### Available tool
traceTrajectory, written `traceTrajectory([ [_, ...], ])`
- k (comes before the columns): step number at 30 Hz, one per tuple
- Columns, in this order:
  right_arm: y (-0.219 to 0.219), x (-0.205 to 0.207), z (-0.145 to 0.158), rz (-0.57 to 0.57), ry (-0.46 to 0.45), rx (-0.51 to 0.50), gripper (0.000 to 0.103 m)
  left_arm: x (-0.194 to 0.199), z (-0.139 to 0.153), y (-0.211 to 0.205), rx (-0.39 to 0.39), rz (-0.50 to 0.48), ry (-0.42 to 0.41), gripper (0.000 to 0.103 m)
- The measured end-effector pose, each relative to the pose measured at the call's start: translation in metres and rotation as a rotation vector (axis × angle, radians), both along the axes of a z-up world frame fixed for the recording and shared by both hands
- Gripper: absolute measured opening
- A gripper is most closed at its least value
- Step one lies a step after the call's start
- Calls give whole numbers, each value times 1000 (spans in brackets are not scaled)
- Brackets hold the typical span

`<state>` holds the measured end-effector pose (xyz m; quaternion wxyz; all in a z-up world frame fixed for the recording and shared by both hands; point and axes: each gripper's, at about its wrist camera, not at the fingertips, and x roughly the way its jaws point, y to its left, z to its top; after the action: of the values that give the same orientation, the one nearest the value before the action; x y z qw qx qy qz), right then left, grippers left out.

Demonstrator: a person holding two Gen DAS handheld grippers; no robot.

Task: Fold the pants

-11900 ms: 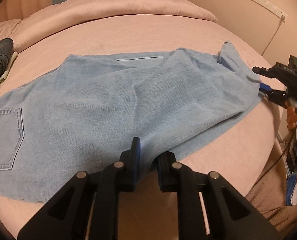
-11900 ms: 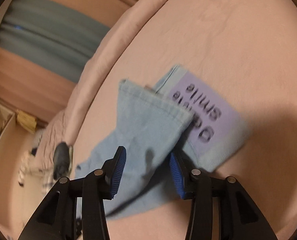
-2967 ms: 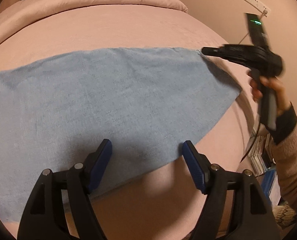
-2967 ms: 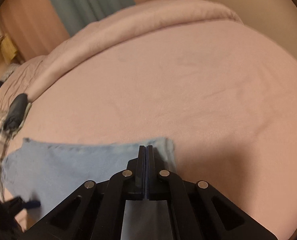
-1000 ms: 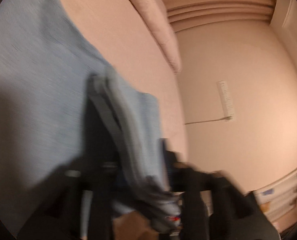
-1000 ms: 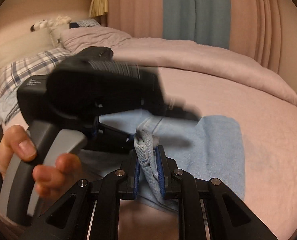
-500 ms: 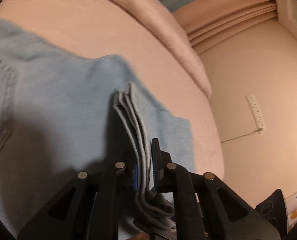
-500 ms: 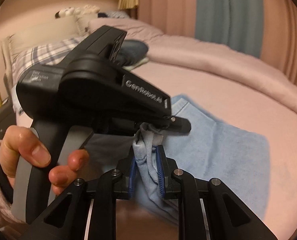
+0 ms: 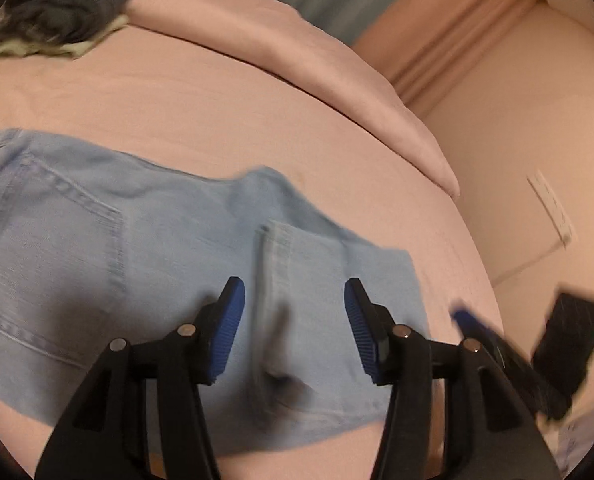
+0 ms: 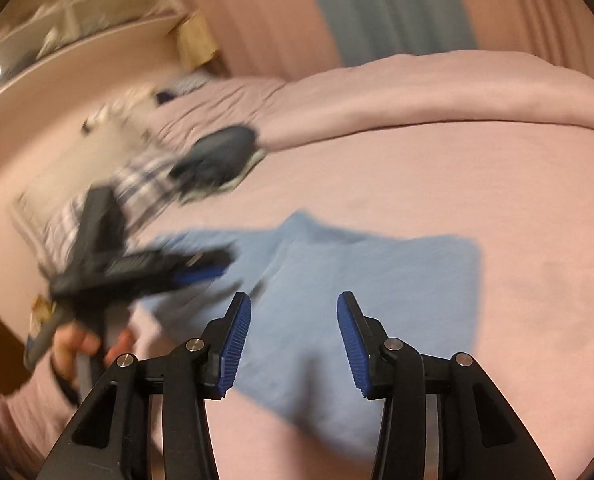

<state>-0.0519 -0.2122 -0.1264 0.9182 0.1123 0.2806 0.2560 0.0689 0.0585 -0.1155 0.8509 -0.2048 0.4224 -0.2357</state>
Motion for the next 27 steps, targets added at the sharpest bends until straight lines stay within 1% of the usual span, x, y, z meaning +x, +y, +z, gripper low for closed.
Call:
traceTrajectory([
  [3,-9,29,-2,-114,28,-137,45,-17,-4,-30,52,-100,-12,52],
  [4,-10,42,-4,-131,44,-164,39,-21,-6,-43,73,-132,-16,51],
  [5,-6,55,-5,-130,65,-181,31,-25,-10,-52,94,-156,-20,50],
  [7,-4,77,-12,-155,97,-236,30,-31,-18,-69,126,-197,-16,50],
  [8,-2,87,-18,-153,123,-262,30,-31,-25,-73,134,-212,3,50],
  [10,-3,109,-38,-144,218,-291,30,-32,-39,-74,160,-211,39,49],
  [11,-4,114,-46,-126,259,-300,28,-32,-41,-71,149,-209,36,49],
  [12,-2,114,-49,-125,245,-314,27,-32,-41,-68,130,-209,40,49],
  [15,3,110,-41,-128,227,-350,27,-29,-40,-58,91,-208,70,49],
  [18,-3,90,-31,-141,218,-300,28,-31,-39,-54,82,-209,71,50],
  [20,-14,61,-25,-107,165,-252,28,-30,-36,-55,87,-209,66,50],
  [24,-9,11,-29,-56,123,-265,27,-33,-34,-62,89,-206,73,50],
  [27,-1,-7,-44,-26,146,-278,27,-28,-32,-67,83,-199,77,50],
])
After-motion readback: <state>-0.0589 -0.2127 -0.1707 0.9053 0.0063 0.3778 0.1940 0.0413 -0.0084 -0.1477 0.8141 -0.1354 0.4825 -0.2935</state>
